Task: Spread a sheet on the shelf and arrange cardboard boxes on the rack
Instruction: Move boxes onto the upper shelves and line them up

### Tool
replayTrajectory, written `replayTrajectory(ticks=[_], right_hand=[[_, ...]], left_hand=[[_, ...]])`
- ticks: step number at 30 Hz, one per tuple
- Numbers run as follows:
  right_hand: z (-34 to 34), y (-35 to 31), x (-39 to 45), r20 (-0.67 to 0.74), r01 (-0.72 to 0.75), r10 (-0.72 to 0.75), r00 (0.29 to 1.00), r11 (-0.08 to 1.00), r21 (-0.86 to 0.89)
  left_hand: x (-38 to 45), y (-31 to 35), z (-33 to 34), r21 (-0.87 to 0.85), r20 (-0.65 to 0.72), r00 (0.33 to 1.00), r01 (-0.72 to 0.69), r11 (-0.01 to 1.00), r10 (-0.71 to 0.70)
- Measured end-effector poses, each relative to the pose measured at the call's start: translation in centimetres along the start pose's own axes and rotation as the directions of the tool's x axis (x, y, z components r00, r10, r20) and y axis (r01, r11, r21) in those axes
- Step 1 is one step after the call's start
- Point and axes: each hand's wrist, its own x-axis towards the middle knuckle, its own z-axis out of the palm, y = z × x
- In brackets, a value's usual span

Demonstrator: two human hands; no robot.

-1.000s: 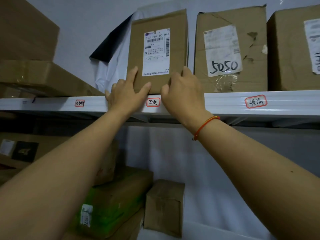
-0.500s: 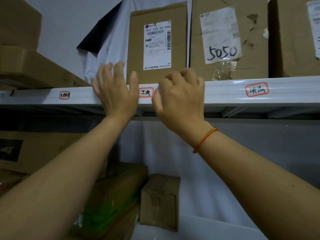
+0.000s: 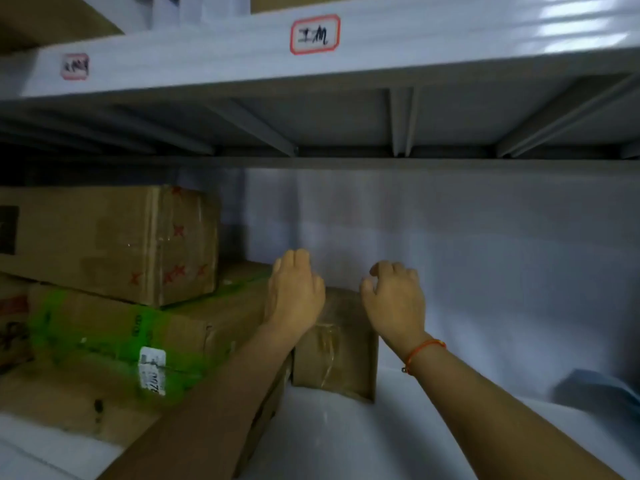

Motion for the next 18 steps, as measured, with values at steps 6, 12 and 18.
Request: replayTrajectory(ticks=[6,12,18], right_hand=[[5.8,3.7,-2.3,0.329,-0.421,0.399,0.856,0.907,-0.003],[8.3,4.7,-2.3,0.571,-0.677,0.494,0.655,0.720,0.153],[8.1,4.8,-2.6,0.608,-0.739,0.498,0.618,0.633,0.231]], left_hand=[[-0.2,-2.5,6.5,-0.060,0.363,0.842,0.449,0.891,-0.399],[-0.9,-4.2,9.0,-0.188,0.595,0.540,0.813,0.550,-0.595],[-1.6,-4.3,9.0,-0.254,0.596,0.525,0.841,0.478,-0.607]])
